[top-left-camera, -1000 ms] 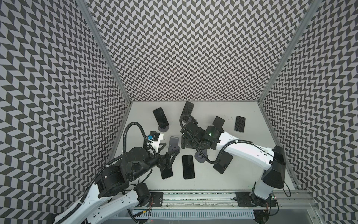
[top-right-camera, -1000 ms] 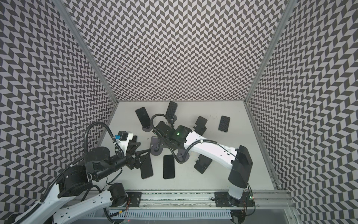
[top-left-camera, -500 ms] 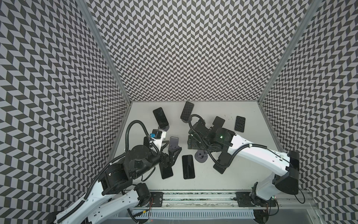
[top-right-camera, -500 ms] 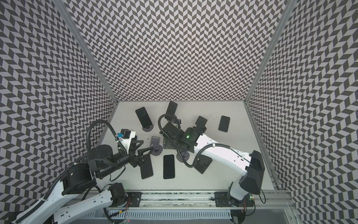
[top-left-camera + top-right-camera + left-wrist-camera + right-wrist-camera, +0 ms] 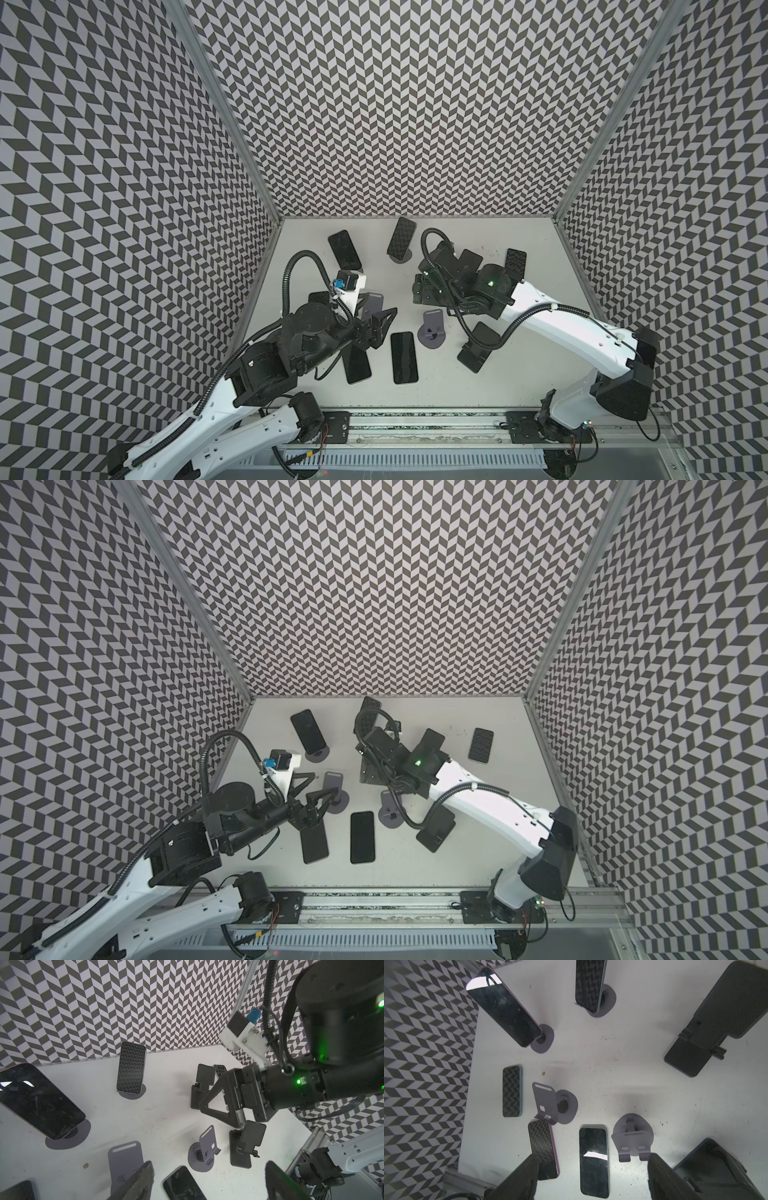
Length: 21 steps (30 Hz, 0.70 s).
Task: Remove the phone from the phone stand
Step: Place the phone at the bottom-center of the table, then remove the phone from the phone stand.
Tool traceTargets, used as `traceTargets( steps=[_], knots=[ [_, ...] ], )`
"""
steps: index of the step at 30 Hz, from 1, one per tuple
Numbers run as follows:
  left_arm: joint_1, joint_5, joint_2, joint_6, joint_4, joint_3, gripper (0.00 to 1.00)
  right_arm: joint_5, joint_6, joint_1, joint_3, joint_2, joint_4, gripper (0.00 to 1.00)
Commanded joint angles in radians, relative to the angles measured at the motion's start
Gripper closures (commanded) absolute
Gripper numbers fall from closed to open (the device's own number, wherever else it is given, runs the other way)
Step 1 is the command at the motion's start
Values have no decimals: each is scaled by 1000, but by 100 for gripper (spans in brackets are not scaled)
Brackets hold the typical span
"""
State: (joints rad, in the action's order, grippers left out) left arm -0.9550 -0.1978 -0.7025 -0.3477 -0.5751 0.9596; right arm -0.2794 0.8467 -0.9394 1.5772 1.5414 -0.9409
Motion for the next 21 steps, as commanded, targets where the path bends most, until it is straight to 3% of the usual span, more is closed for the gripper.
traceTargets(
  steps=[1, 6, 9, 13, 21],
  knots=[
    [11, -61, -65, 68, 111, 56, 15, 18, -138, 44, 26, -63, 100, 20],
    [61, -106, -234, 36, 150, 171, 15, 92, -217, 159, 68, -64, 94, 20],
    [89, -72, -314, 19, 194, 197, 14, 77, -287, 191, 55, -74, 121, 20],
    [133, -22, -357, 44, 332, 133, 14, 24, -374, 210, -26, -106, 211, 19],
    [306, 90, -525, 84, 376, 220, 14, 106, -417, 265, -125, -170, 329, 19]
  ],
)
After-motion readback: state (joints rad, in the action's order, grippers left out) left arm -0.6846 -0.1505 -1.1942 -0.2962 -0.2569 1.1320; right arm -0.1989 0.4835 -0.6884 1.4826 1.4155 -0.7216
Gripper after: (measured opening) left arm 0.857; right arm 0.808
